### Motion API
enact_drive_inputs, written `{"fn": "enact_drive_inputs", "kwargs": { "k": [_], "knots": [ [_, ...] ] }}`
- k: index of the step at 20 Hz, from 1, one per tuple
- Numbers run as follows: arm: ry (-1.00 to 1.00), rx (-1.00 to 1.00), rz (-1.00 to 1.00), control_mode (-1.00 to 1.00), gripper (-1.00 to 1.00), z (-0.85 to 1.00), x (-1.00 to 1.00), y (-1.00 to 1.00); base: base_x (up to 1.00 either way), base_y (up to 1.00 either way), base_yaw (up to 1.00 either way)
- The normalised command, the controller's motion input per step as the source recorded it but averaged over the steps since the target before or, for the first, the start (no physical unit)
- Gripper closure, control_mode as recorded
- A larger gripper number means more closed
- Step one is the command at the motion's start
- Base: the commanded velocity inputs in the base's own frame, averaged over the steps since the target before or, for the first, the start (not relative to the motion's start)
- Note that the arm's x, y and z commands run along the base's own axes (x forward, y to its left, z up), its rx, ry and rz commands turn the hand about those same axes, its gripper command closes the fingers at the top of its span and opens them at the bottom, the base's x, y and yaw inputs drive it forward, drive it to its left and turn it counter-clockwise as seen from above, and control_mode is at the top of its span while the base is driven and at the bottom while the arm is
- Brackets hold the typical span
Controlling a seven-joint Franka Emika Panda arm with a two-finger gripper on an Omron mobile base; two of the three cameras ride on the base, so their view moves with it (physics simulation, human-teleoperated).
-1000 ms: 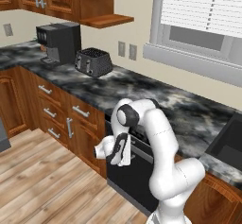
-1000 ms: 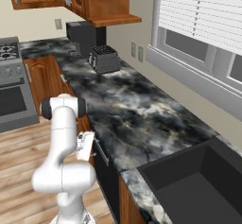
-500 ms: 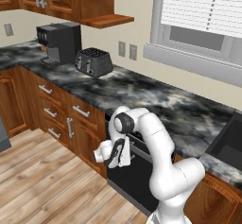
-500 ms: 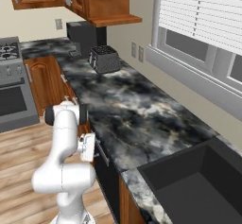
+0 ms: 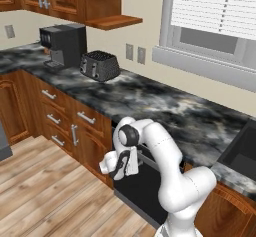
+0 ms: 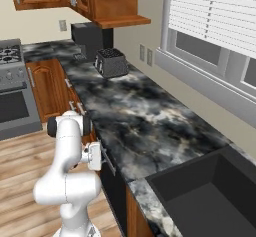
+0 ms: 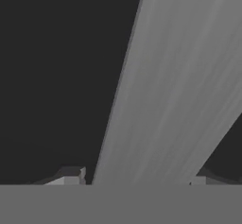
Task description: Open the dishwasher door and pull out the top rack.
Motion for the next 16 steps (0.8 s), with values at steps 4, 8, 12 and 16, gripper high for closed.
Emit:
{"fn": "enact_drive_inputs", "kwargs": {
  "k": [4, 8, 12, 16],
  "knots": [
    [-0.01, 0.01, 0.00, -1.00, 1.00, 0.00, 0.50, -0.37, 0.00, 0.00, 0.00],
    [0.01, 0.04, 0.04, -1.00, 1.00, -0.05, -0.06, -0.15, 0.00, 0.00, 0.00],
    [0.22, 0.00, 0.07, -1.00, 1.00, -0.28, -0.76, 0.11, 0.00, 0.00, 0.00],
    [0.56, -0.01, 0.14, -1.00, 1.00, -0.67, -1.00, 0.20, 0.00, 0.00, 0.00]
  ]
}}
